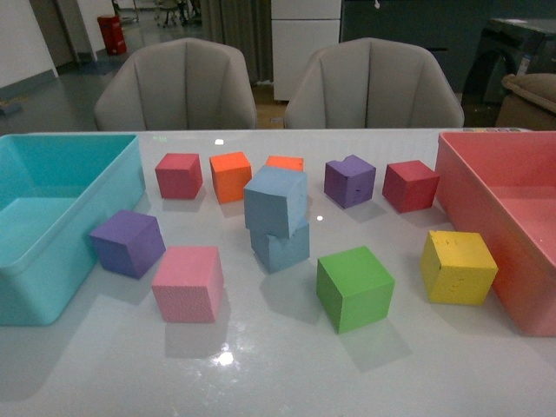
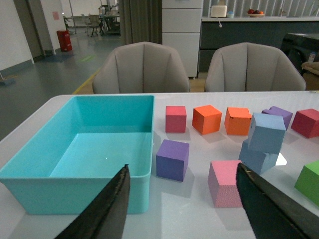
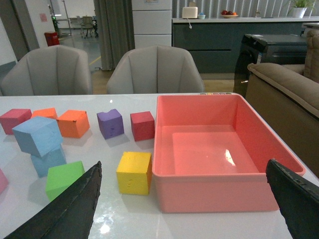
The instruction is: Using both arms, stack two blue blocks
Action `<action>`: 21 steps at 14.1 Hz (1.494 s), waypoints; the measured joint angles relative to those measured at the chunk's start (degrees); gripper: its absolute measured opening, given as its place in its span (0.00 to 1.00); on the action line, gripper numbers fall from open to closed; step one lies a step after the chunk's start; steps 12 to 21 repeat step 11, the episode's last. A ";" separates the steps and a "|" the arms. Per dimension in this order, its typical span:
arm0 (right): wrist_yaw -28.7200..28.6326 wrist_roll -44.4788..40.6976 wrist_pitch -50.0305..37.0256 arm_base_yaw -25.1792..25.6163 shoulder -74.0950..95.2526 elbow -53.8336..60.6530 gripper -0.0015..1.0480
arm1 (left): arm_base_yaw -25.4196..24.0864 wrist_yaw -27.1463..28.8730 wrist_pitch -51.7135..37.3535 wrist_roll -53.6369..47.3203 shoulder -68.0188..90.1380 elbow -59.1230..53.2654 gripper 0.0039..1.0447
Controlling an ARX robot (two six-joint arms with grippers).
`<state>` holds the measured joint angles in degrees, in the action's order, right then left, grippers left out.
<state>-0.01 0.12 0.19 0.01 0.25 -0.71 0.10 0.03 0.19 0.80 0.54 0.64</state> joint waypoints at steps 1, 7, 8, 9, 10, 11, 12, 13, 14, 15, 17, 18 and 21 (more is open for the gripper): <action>0.00 0.00 0.00 0.00 0.00 0.00 0.94 | 0.00 0.00 0.00 0.00 0.00 0.00 0.76; 0.00 0.00 0.00 0.00 0.00 0.00 0.94 | 0.00 -0.02 0.00 -0.07 0.00 0.00 0.94; 0.00 0.00 0.00 0.00 0.00 0.00 0.94 | 0.00 0.00 0.00 -0.07 0.00 0.00 0.94; 0.00 0.00 0.00 0.00 0.00 0.00 0.94 | 0.00 0.00 0.00 -0.07 0.00 0.00 0.94; 0.00 0.00 0.00 0.00 0.00 0.00 0.94 | 0.00 0.00 0.00 -0.07 0.00 0.00 0.94; 0.00 0.00 0.00 0.00 0.00 0.00 0.94 | 0.00 0.00 0.00 -0.07 0.00 0.00 0.94; 0.00 0.00 0.00 0.00 0.00 0.00 0.94 | 0.00 0.00 0.00 -0.07 0.00 0.00 0.94; 0.00 0.00 0.00 0.00 0.00 0.00 0.94 | 0.00 0.00 0.00 -0.07 0.00 0.00 0.94; 0.00 0.00 0.00 0.00 0.00 0.00 0.94 | 0.00 0.00 0.00 -0.07 0.00 0.00 0.94; 0.00 0.00 0.00 0.00 0.00 0.00 0.94 | 0.00 0.00 0.00 -0.07 0.00 0.00 0.94; 0.00 0.00 0.00 0.00 0.00 0.00 0.94 | 0.00 0.00 0.00 -0.07 0.00 0.00 0.94; 0.00 0.00 0.00 0.00 0.00 0.00 0.94 | 0.00 0.00 0.00 -0.07 0.00 0.00 0.94; 0.00 0.00 0.00 0.00 0.00 0.00 0.94 | 0.00 0.00 0.00 -0.07 0.00 0.00 0.94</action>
